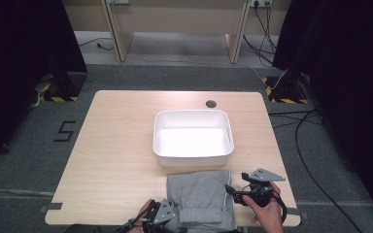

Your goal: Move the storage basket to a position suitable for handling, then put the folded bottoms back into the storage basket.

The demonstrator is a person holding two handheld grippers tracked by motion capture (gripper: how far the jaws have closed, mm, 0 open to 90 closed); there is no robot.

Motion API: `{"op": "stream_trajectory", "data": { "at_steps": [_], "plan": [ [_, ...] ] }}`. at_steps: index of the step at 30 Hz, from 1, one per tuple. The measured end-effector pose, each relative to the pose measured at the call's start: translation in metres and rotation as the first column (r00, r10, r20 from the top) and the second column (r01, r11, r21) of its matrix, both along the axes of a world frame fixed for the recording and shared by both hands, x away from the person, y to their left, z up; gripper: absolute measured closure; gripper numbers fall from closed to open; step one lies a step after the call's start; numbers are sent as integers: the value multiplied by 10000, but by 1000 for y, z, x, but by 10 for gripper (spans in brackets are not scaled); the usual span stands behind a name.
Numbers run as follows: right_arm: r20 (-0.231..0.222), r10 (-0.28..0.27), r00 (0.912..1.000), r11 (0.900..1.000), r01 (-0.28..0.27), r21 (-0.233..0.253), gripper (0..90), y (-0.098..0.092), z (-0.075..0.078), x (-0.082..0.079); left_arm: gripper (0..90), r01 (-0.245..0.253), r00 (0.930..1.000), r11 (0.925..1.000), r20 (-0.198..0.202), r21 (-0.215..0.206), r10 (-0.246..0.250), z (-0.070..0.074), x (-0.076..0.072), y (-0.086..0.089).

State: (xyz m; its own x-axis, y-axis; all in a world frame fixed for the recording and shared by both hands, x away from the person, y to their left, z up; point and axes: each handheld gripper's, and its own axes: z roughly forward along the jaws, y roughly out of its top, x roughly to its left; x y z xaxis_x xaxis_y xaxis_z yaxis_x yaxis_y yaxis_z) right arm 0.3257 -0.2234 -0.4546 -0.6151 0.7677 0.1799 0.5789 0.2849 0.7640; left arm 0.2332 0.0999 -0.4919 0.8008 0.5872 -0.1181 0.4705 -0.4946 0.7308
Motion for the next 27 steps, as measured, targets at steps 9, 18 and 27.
{"op": "stream_trajectory", "data": {
  "at_steps": [9,18,27],
  "plan": [
    [-24,-23,10000,10000,23,72,169,-2,0,-1,115,13,9998,9995,-178,-306,-19,3,10,-7],
    [-38,-60,10000,10000,61,62,175,-2,-1,-1,242,225,9997,9991,-20,-346,-226,3,17,-8],
    [-158,-43,9999,9999,45,164,175,-1,-2,3,389,252,9997,9985,69,-487,-248,3,26,-6]
  ]
}}
